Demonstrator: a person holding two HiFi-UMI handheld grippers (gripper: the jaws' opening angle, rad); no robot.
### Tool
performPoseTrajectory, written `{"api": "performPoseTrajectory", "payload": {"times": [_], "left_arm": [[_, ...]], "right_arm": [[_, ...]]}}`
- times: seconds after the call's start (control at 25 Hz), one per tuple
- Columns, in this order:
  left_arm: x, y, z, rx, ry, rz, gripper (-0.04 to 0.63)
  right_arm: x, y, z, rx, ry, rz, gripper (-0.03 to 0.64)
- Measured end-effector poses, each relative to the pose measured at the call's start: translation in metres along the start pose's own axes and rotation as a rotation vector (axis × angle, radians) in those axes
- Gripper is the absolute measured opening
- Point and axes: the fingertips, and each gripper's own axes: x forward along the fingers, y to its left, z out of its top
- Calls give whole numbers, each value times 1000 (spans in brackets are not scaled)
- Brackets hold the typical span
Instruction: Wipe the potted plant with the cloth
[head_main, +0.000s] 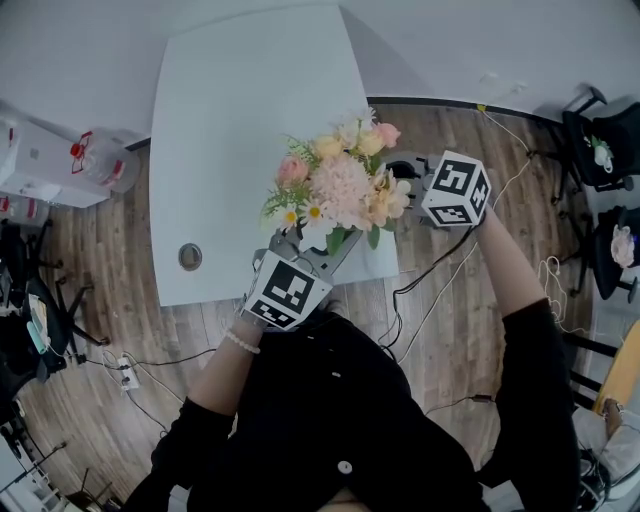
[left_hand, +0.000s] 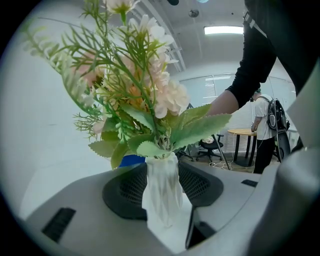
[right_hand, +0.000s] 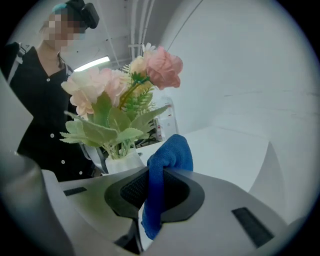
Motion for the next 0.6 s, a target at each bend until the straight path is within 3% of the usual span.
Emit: {"api": "performPoseTrajectory", "payload": {"times": [0.6], "left_arm": [[-1,-1,-5,-15,10,-1,209]], "right_arm": [[34,-26,-39,132,58,-35,81]]}}
